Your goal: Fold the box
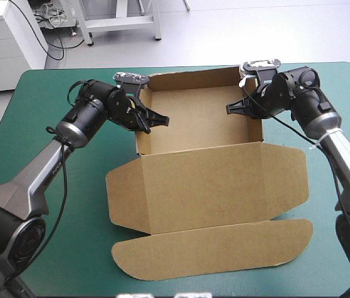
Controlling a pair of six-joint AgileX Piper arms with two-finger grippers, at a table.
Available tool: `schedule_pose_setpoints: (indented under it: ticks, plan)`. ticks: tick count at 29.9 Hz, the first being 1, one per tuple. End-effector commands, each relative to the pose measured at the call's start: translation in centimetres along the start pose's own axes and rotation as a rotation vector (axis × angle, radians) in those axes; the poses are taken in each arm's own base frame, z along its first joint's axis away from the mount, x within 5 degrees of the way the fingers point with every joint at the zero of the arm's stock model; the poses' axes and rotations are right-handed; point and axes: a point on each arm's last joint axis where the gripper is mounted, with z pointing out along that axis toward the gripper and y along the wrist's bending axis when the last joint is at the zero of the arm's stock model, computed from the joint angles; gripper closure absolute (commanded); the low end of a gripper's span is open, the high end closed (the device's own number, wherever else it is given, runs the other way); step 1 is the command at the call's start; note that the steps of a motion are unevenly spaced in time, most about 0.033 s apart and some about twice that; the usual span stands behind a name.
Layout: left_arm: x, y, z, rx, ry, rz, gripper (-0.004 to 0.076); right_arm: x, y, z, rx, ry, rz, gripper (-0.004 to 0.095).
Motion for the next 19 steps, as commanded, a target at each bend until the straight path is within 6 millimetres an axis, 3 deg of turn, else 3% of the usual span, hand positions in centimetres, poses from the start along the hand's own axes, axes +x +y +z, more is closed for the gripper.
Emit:
schedule_pose_setpoints:
  ticks: [1,5,12,19]
  plan:
    - [-0.6,-1.8,-1.2,0.121,-0.047,0.038,0.0731,-1.0,0.8,-0.2,-0.075,-0.071,0.0,0.0924]
    - [-0.3,-1.7,0.9,0.107,0.023,0.037,0.0731,-0.5,0.8,2.6,-0.069,0.021,-0.003,0.0924]
    - [0.0,-1.4,4.3,0.09,0.086,0.051,0.0731,0.0,0.8,5.8,-0.061,0.097,-0.004,0.0924]
    - [0.4,-1.6,6.6,0.11,0.142,0.069,0.0731,0.6,0.8,7.5,-0.059,0.162,-0.01,0.0924]
